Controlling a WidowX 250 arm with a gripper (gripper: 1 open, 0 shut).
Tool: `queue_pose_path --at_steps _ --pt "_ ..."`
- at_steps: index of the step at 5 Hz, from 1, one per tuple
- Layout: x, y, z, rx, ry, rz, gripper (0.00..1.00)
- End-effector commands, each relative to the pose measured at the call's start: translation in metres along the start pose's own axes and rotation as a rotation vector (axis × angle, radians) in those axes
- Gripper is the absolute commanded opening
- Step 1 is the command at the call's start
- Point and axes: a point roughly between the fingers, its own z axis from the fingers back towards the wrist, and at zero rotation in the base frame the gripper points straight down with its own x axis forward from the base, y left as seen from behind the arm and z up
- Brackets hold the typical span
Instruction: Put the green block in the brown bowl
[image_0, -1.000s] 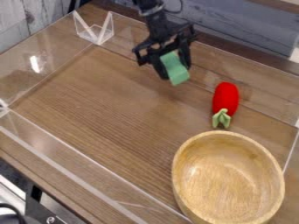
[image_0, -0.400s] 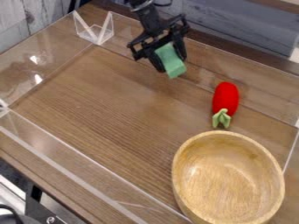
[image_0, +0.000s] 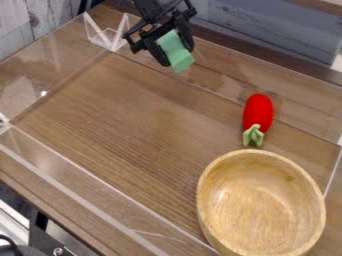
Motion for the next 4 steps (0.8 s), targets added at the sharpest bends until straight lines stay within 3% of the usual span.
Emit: queue_pose_path --at_steps 1,3,4 --pt "-0.04 -0.008 0.014 0.008 -0.012 -0.158 0.0" --pt "-0.087 -0.001 -0.003 0.043 0.021 -0.199 0.0" --pt "-0.121 -0.005 -0.019 0.071 0.049 -0.248 0.0"
